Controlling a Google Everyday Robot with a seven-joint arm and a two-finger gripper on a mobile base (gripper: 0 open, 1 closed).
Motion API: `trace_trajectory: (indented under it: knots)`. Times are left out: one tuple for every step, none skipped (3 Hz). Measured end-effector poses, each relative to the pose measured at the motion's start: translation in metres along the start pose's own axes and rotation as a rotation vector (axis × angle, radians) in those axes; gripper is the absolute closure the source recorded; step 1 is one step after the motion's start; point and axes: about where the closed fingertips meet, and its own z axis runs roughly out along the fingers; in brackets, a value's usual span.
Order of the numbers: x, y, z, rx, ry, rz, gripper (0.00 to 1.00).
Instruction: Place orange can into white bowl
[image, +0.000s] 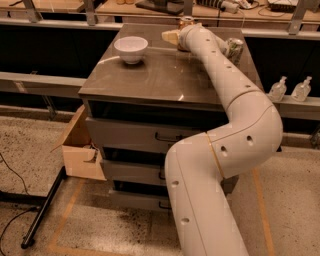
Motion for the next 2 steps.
trace_trajectory:
  knots:
    - [-0.0025, 0.0004, 0.0016, 0.000, -0.011, -0.006, 0.47]
    - [-0.0100, 0.0006, 0.0005, -0.007, -0.032, -0.021, 0.72]
